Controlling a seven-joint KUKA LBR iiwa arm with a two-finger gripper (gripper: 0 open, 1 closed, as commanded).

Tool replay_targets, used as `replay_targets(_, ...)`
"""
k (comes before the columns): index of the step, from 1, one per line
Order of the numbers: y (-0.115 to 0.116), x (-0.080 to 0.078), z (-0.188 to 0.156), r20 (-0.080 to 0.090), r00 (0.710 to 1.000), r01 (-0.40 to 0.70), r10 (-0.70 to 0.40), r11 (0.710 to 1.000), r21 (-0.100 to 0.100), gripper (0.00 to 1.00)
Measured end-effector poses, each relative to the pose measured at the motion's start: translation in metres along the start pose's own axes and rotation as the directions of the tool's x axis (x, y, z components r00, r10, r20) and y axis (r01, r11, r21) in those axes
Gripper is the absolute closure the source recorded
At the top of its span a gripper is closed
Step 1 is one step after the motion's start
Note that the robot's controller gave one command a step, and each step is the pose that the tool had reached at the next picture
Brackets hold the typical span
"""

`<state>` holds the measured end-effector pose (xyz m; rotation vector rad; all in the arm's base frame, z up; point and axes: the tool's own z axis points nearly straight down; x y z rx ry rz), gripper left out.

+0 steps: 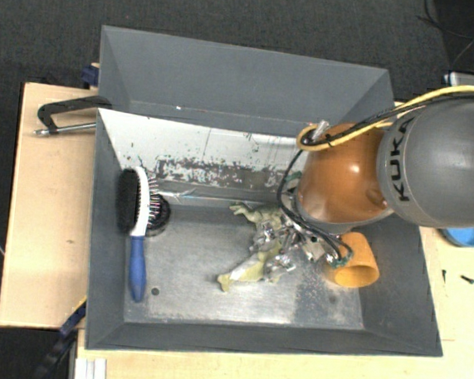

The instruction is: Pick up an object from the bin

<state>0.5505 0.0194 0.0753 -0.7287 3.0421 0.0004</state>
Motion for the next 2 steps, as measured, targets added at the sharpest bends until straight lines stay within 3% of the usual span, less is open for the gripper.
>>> replay_targets(1,-0.0007,-0.005,-0.1037,0.001,1.0,-0.001,0.001,1.0,0.003,1.0)
replay_targets(2,-0.0008,-0.0068,-0.1075,-0.005,1.0,-0.002,0.002,1.0,-0.001,1.0)
